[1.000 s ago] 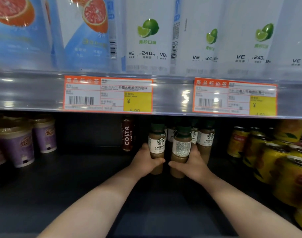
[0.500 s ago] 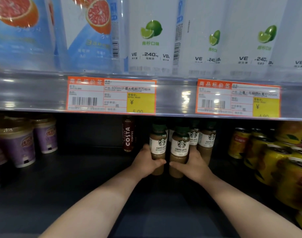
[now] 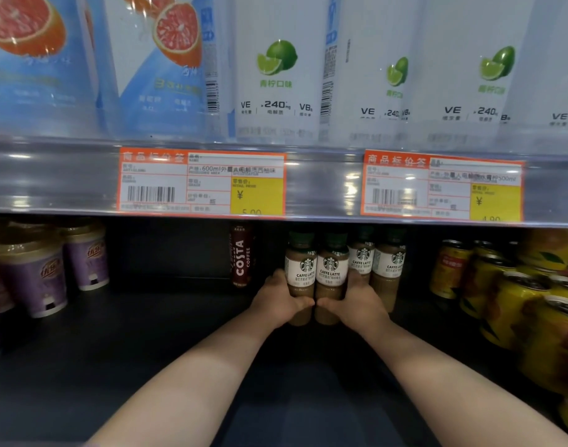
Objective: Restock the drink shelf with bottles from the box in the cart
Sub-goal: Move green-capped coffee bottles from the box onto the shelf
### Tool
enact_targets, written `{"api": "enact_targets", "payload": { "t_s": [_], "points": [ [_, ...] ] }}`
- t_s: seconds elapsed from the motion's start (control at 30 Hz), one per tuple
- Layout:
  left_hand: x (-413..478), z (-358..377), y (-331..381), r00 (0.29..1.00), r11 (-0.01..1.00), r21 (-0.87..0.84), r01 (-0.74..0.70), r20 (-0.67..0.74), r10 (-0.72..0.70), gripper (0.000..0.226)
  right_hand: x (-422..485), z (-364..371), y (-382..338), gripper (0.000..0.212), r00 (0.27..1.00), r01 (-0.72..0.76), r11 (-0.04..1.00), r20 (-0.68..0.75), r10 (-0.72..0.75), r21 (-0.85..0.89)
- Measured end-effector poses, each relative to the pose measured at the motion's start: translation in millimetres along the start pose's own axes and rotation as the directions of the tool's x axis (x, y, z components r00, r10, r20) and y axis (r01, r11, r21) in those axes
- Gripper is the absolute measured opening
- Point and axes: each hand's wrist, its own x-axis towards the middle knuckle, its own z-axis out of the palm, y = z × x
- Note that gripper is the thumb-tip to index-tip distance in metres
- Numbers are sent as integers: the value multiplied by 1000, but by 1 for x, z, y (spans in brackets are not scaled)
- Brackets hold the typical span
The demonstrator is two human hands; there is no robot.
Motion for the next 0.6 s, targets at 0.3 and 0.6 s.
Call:
{"api": "enact_targets", "payload": {
  "t_s": [0.3,0.6],
  "points": [
    [0,4,2,999,999,31,38,-15,-37,71,-8,-4,-8,76,1000,-15,1000,17,15,-6],
    [-24,-4,-5,999,996,75,48,-17,-47,78,-30,-19,-9,81,997,72,991,-15,-74,-110]
  ]
}}
